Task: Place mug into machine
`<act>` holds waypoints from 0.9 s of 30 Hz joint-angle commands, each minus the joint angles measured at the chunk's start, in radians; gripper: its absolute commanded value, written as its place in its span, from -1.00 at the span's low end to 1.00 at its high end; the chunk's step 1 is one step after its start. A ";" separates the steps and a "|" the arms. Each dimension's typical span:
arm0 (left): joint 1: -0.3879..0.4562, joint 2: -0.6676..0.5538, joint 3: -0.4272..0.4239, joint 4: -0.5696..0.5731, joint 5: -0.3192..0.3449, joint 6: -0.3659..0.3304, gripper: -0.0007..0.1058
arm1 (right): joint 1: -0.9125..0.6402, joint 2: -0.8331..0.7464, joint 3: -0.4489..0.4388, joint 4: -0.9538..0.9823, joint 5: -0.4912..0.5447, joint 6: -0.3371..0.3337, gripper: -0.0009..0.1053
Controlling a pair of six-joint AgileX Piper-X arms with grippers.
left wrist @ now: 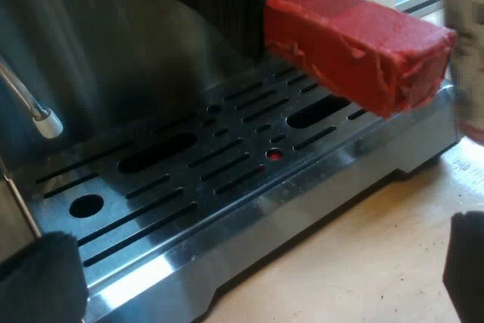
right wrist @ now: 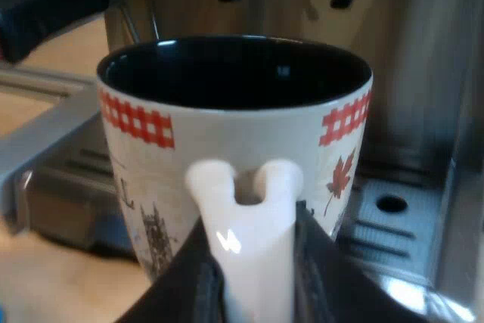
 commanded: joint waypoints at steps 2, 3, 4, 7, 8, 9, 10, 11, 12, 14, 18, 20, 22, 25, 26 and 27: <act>-0.005 -0.004 -0.005 -0.018 0.020 -0.015 0.86 | 0.002 0.134 -0.075 -0.122 -0.004 -0.015 -0.98; -0.005 -0.004 -0.005 -0.018 0.021 -0.015 0.86 | 0.002 0.181 -0.096 -0.155 -0.004 -0.015 -0.98; -0.005 -0.004 -0.005 -0.018 0.021 -0.015 0.86 | 0.002 0.210 -0.108 -0.174 -0.004 -0.015 -0.98; -0.005 -0.004 -0.005 -0.018 0.021 -0.015 0.86 | 0.002 0.287 -0.142 -0.236 -0.004 -0.015 -0.98; -0.005 -0.004 -0.005 -0.018 0.021 -0.015 0.86 | 0.002 0.301 -0.150 -0.246 -0.004 -0.015 -0.98; -0.005 -0.004 -0.005 -0.018 0.021 -0.015 0.86 | 0.002 0.328 -0.163 -0.260 -0.004 -0.015 -0.98; -0.005 -0.004 -0.005 -0.018 0.030 -0.015 0.86 | 0.002 0.350 -0.183 -0.270 -0.004 -0.015 -0.98; -0.005 -0.004 -0.005 -0.018 0.039 -0.015 0.86 | 0.002 0.375 -0.200 -0.272 -0.004 -0.015 -0.98; -0.005 -0.004 -0.005 -0.018 0.042 -0.015 0.86 | 0.002 0.375 -0.204 -0.272 -0.004 -0.015 -0.98; -0.005 -0.004 -0.005 -0.018 0.057 -0.015 0.86 | 0.000 0.396 -0.223 -0.272 -0.004 -0.015 -0.98; -0.005 -0.004 -0.005 -0.018 0.065 -0.015 0.86 | -0.022 0.494 -0.305 -0.272 -0.004 -0.013 -0.98; -0.005 -0.004 -0.005 -0.018 0.065 -0.015 0.86 | -0.031 0.523 -0.331 -0.272 -0.003 -0.014 -0.98; -0.005 -0.004 -0.005 -0.018 0.065 -0.015 0.86 | -0.033 0.544 -0.346 -0.272 -0.001 -0.014 -0.98; -0.005 -0.004 -0.005 -0.018 0.065 -0.015 0.86 | -0.045 0.569 -0.366 -0.272 -0.002 -0.014 -0.98; -0.005 -0.004 -0.005 -0.018 0.065 -0.015 0.86 | -0.049 0.579 -0.370 -0.272 -0.002 -0.014 -0.98; -0.005 -0.004 -0.005 -0.018 0.065 -0.015 0.86 | -0.052 0.583 -0.372 -0.272 -0.002 -0.014 -0.98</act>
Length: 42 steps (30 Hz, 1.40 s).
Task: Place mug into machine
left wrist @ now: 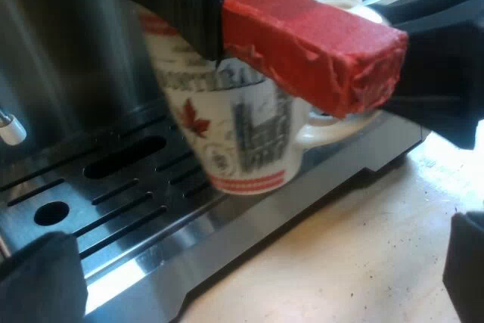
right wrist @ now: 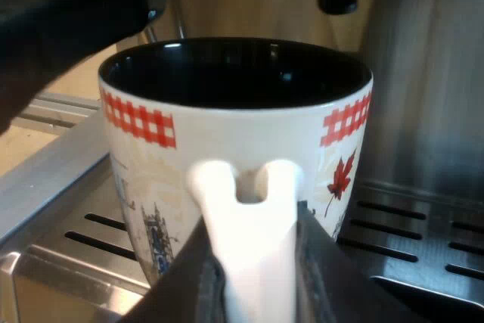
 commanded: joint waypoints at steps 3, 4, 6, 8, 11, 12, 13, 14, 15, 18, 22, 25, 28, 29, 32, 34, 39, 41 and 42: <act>-0.005 -0.004 -0.005 -0.018 0.006 -0.015 0.86 | -0.030 0.021 -0.032 -0.045 0.000 -0.012 -0.98; -0.005 -0.004 -0.005 -0.018 0.006 -0.015 0.86 | -0.038 0.028 -0.036 -0.045 0.000 -0.012 -0.98; -0.005 -0.004 -0.005 -0.018 0.006 -0.015 0.86 | -0.047 0.036 -0.042 -0.045 -0.002 -0.008 -0.98; -0.005 -0.004 -0.005 -0.018 0.006 -0.015 0.86 | -0.054 0.047 -0.053 -0.045 -0.014 -0.008 -0.98; -0.005 -0.004 -0.005 -0.018 0.006 -0.015 0.86 | -0.055 0.067 -0.074 -0.041 -0.052 -0.008 -0.98; -0.005 -0.004 -0.005 -0.018 0.006 -0.015 0.86 | -0.055 0.076 -0.086 -0.033 -0.063 -0.008 -0.98; -0.005 -0.004 -0.005 -0.018 0.006 -0.015 0.86 | -0.055 0.084 -0.100 -0.010 -0.064 -0.008 -0.95; -0.005 -0.004 -0.005 -0.018 0.006 -0.015 0.86 | -0.055 0.086 -0.108 0.011 -0.064 -0.008 -0.91; -0.005 -0.004 -0.005 -0.018 0.006 -0.015 0.86 | -0.055 0.087 -0.112 0.016 -0.064 -0.008 -0.88; -0.005 -0.004 -0.005 -0.018 0.006 -0.015 0.86 | -0.055 0.085 -0.133 0.047 -0.064 -0.005 -0.42; -0.005 -0.004 -0.005 -0.018 0.006 -0.015 0.86 | -0.051 0.085 -0.133 0.064 -0.064 0.029 -0.03; -0.005 -0.004 -0.005 -0.018 0.006 -0.015 0.86 | -0.048 0.082 -0.133 0.090 -0.062 0.040 -0.02; -0.005 -0.004 -0.005 -0.018 0.006 -0.015 0.86 | -0.049 0.058 -0.133 0.155 -0.062 0.049 -0.02; -0.005 -0.004 -0.005 -0.018 0.006 -0.015 0.86 | -0.049 0.044 -0.133 0.194 -0.062 0.049 -0.02; -0.005 -0.004 -0.005 -0.018 0.006 -0.015 0.86 | -0.049 0.003 -0.133 0.302 -0.062 0.078 -0.02; -0.005 -0.004 -0.005 -0.018 0.006 -0.015 0.86 | -0.049 -0.012 -0.133 0.353 -0.073 0.095 -0.02; -0.005 -0.004 -0.005 -0.018 0.006 -0.015 0.86 | -0.049 -0.018 -0.141 0.447 -0.157 0.152 -0.02; -0.005 -0.004 -0.005 -0.018 0.006 -0.015 0.86 | -0.049 -0.018 -0.155 0.467 -0.159 0.153 -0.02; -0.005 -0.004 -0.005 -0.018 0.006 -0.015 0.86 | -0.051 -0.018 -0.159 0.468 -0.161 0.153 -0.02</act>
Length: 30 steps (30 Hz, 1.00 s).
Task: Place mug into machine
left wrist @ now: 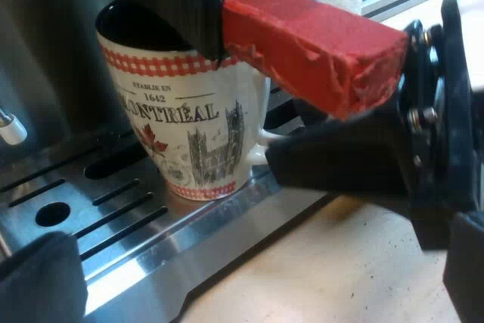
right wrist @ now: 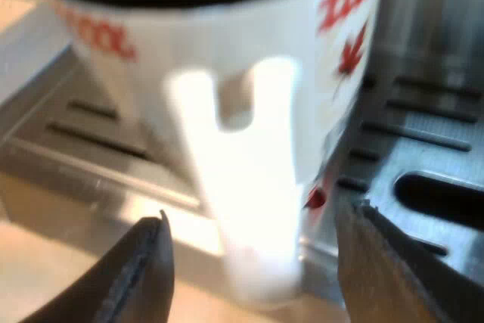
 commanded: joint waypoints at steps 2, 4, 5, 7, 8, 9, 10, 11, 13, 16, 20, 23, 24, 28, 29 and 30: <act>-0.005 -0.004 -0.005 -0.018 0.006 -0.015 0.86 | -0.008 -0.007 -0.046 0.009 -0.036 0.001 -0.02; -0.005 -0.004 -0.005 -0.018 0.006 -0.015 0.86 | -0.018 0.005 -0.069 0.012 -0.038 0.001 -0.02; -0.005 -0.004 -0.005 -0.018 0.006 -0.015 0.86 | -0.028 0.017 -0.086 0.015 -0.039 0.001 -0.02; -0.005 -0.004 -0.005 -0.018 0.006 -0.015 0.86 | -0.036 0.033 -0.116 0.015 -0.055 0.001 -0.02; -0.005 -0.004 -0.005 -0.018 0.006 -0.015 0.86 | -0.037 0.048 -0.133 0.015 -0.067 0.001 -0.02; -0.005 -0.004 -0.005 -0.018 0.006 -0.015 0.86 | -0.037 0.054 -0.142 0.015 -0.068 0.001 -0.02; -0.005 -0.004 -0.005 -0.018 0.006 -0.015 0.86 | -0.037 0.067 -0.158 0.015 -0.068 0.001 -0.02; -0.005 -0.004 -0.005 -0.018 0.006 -0.015 0.86 | -0.037 0.078 -0.169 0.015 -0.066 0.001 -0.02; -0.005 -0.004 -0.005 -0.018 0.006 -0.015 0.86 | -0.037 0.093 -0.184 0.015 -0.059 0.001 -0.02; -0.005 -0.004 -0.005 -0.018 0.006 -0.015 0.86 | -0.038 0.115 -0.196 0.015 -0.052 0.001 -0.02; -0.005 -0.004 -0.005 -0.018 0.006 -0.011 0.86 | -0.038 0.104 -0.195 0.031 -0.030 0.001 -0.02; -0.005 -0.014 -0.005 -0.018 0.006 0.017 0.86 | -0.038 0.057 -0.187 0.133 -0.030 0.001 -0.02; -0.005 -0.019 -0.005 -0.018 0.006 0.020 0.86 | -0.038 0.046 -0.184 0.148 -0.033 -0.002 -0.02; -0.005 -0.094 -0.005 -0.007 0.006 0.020 0.86 | -0.014 -0.046 -0.129 0.189 -0.043 -0.042 -0.02; -0.005 -0.129 -0.007 0.012 0.006 0.020 0.86 | -0.009 -0.070 -0.111 0.189 -0.033 -0.045 -0.02; -0.005 -0.148 -0.009 0.029 0.006 0.020 0.86 | -0.002 -0.084 -0.095 0.189 -0.031 -0.045 -0.02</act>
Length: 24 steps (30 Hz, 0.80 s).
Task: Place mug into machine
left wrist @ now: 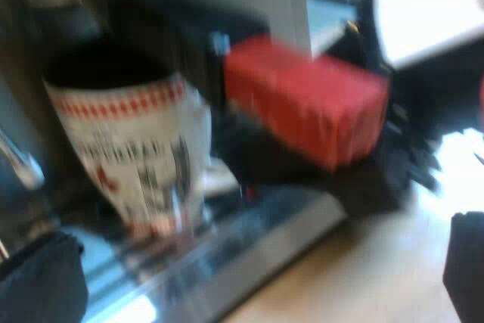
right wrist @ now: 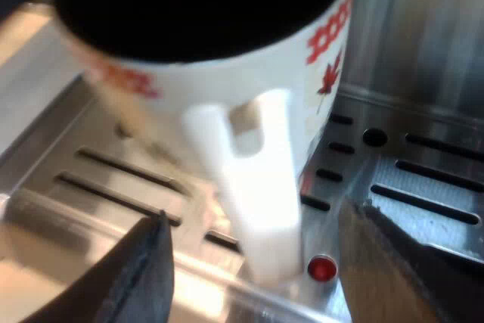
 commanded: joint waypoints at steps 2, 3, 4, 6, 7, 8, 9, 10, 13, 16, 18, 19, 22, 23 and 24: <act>-0.005 -0.130 -0.031 0.122 0.006 -0.002 0.86 | 0.031 -0.105 0.076 0.002 0.012 -0.024 -0.02; -0.005 -0.150 -0.039 0.160 0.006 -0.002 0.86 | 0.034 -0.120 0.084 0.002 0.020 -0.024 -0.02; -0.005 -0.182 -0.051 0.205 0.006 -0.002 0.86 | 0.044 -0.144 0.106 0.002 0.042 -0.024 -0.02; -0.005 -0.246 -0.081 0.268 0.006 -0.002 0.86 | 0.063 -0.190 0.134 0.002 0.076 -0.024 -0.02; -0.005 -0.276 -0.098 0.299 0.006 -0.002 0.86 | 0.073 -0.225 0.146 0.002 0.080 -0.024 -0.03; -0.005 -0.309 -0.121 0.339 0.006 -0.002 0.86 | 0.081 -0.249 0.153 0.002 0.082 -0.024 -0.08; -0.005 -0.319 -0.129 0.362 0.006 -0.002 0.86 | 0.087 -0.258 0.153 0.002 0.081 -0.024 -0.11; -0.005 -0.347 -0.153 0.412 0.006 -0.002 0.86 | 0.098 -0.285 0.153 0.002 0.081 -0.024 -0.21; -0.005 -0.396 -0.214 0.539 0.006 -0.002 0.86 | 0.135 -0.361 0.153 -0.003 0.149 -0.024 -0.50; -0.005 -0.429 -0.286 0.670 0.006 -0.002 0.86 | 0.190 -0.422 0.153 -0.006 0.225 -0.024 -0.85; -0.005 -0.440 -0.318 0.734 0.006 -0.002 0.86 | 0.221 -0.444 0.153 -0.026 0.241 -0.024 -0.98; -0.005 -0.444 -0.338 0.764 0.006 -0.002 0.86 | 0.240 -0.447 0.153 -0.046 0.252 -0.024 -0.98; -0.005 -0.444 -0.380 0.806 0.006 -0.002 0.86 | 0.288 -0.431 0.137 -0.087 0.331 -0.024 -0.98; -0.005 -0.444 -0.389 0.809 0.020 -0.002 0.86 | 0.300 -0.416 0.125 -0.094 0.368 -0.021 -0.98; -0.005 -0.444 -0.393 0.809 0.030 -0.002 0.86 | 0.304 -0.411 0.111 -0.094 0.387 -0.018 -0.98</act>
